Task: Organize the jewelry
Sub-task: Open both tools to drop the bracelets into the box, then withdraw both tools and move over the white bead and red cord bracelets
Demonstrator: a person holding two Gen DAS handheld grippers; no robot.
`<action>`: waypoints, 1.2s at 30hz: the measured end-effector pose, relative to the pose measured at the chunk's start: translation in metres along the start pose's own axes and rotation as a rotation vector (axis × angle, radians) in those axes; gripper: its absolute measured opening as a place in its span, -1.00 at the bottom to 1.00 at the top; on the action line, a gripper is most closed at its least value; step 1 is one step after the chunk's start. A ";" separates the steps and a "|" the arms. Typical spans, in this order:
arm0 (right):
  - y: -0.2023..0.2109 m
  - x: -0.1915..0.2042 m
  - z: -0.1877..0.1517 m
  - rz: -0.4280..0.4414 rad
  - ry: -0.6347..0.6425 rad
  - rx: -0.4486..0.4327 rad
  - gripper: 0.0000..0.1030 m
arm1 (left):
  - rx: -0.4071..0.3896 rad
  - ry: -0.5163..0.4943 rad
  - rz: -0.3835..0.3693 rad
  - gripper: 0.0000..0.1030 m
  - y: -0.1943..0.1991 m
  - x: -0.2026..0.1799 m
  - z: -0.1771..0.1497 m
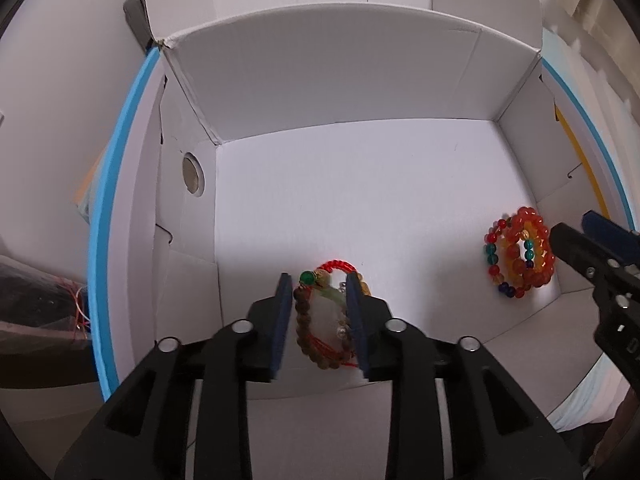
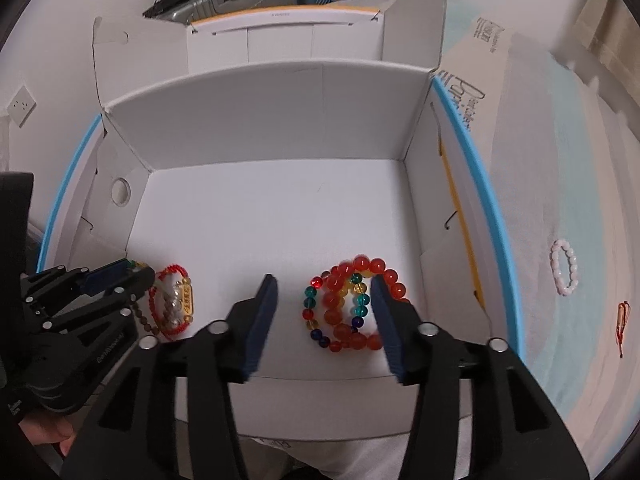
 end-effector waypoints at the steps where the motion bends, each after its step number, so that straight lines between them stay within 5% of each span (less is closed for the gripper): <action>1: 0.002 -0.001 0.001 0.004 -0.003 -0.005 0.01 | -0.004 0.002 0.000 -0.36 0.002 0.000 0.000; 6: 0.020 -0.004 0.004 0.012 -0.004 -0.061 0.37 | -0.047 0.007 0.016 0.12 0.015 0.001 -0.001; 13: 0.047 -0.015 0.005 -0.002 -0.015 -0.147 0.65 | -0.108 0.011 0.023 0.52 0.036 0.000 -0.003; 28: 0.090 -0.057 -0.009 -0.044 -0.081 -0.223 0.79 | -0.204 -0.007 0.022 0.89 0.075 -0.036 -0.008; 36: 0.112 -0.084 -0.020 -0.056 -0.114 -0.254 0.86 | -0.242 -0.013 0.019 0.89 0.096 -0.062 -0.008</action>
Point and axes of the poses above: each gripper's, at about its wrist camera, not at the fingertips, and y roughly against the way its jaws point, x to its left, z to its top, the point moved 3 cm from there along -y, roughly the way its jaws point, and after that the axes turned 2 degrees about -x, right-handed, at the moved point
